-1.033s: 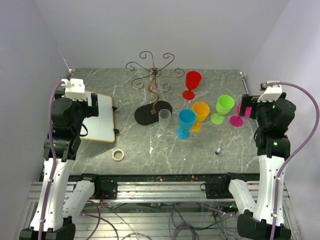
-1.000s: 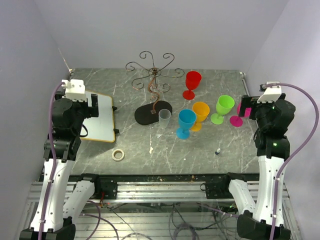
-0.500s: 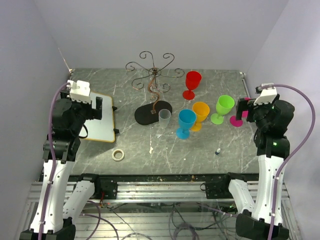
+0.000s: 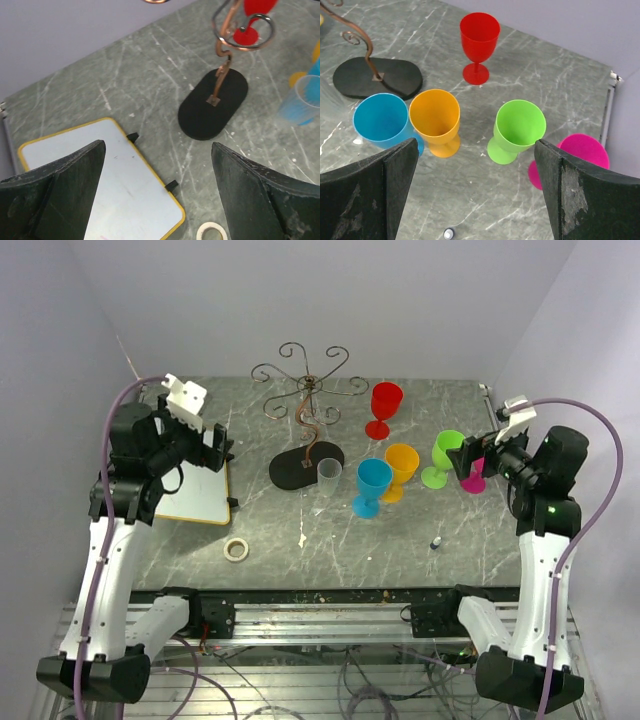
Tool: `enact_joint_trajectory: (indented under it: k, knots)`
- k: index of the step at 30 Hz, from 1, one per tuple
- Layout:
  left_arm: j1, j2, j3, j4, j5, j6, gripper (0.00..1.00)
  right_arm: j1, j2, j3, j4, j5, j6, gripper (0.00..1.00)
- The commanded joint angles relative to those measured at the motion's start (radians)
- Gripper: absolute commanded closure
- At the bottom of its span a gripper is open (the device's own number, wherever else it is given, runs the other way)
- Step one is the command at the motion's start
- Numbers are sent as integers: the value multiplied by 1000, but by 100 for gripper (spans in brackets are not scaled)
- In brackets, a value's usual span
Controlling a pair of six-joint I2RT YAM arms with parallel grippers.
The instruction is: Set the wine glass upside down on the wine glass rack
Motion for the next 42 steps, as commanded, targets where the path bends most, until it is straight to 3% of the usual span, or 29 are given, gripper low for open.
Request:
enact_joint_trajectory:
  k: [1, 5, 13, 22, 28, 37, 42]
  knots:
    - [-24, 54, 54, -17, 183, 53, 3, -9, -11, -56, 88, -110, -2, 0]
    - [-107, 129, 98, -32, 216, 127, 2, -10, -18, -146, 152, -151, -29, 0]
    - [-294, 316, 200, 0, 108, 155, 4, -11, -16, -243, 200, -261, -61, 0]
    - [-339, 403, 210, 130, 78, 110, 4, 10, -3, -265, 169, -270, -77, 0]
    - [-343, 398, 215, 161, 40, 66, 12, 21, 19, -254, 145, -269, -80, 0]
    - [-345, 414, 235, 221, -45, -15, 11, 20, -5, -271, 151, -229, -85, 0]
    - [-347, 425, 241, 263, -76, -36, 17, 17, -26, -289, 175, -205, -80, 0]
